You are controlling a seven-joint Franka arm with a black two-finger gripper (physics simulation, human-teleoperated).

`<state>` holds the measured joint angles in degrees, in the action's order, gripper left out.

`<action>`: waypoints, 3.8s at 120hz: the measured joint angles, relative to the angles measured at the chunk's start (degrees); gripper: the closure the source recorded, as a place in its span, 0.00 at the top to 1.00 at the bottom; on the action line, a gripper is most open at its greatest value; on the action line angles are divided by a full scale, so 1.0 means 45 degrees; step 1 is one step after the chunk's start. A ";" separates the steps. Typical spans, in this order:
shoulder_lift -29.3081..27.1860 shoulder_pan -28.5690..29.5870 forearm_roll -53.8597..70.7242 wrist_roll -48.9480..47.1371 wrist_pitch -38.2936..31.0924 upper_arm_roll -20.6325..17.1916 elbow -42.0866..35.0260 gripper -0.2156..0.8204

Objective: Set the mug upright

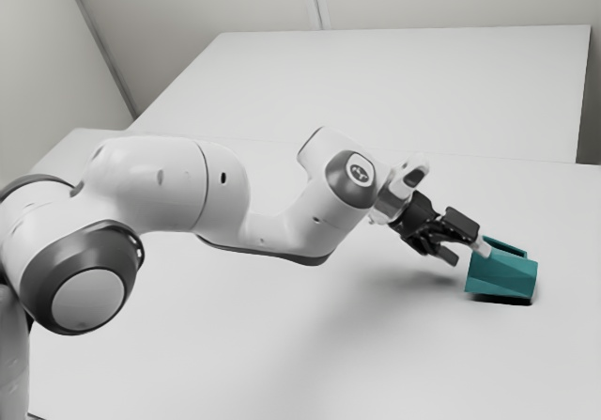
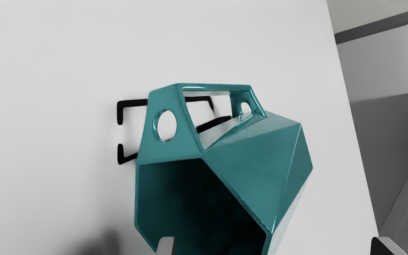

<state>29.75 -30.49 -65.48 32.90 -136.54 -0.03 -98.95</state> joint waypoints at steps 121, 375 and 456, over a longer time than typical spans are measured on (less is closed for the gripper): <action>0.1332 -0.0602 -0.1733 0.0959 -0.0625 0.0045 0.1067 0.62; -0.8026 0.3374 1.4806 -0.4273 0.3725 0.1513 -0.5368 0.03; -0.7489 0.3493 1.5882 -0.6037 0.3420 0.1607 -0.6294 0.04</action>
<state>-3.95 -14.77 5.99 5.73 -121.15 7.20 -127.28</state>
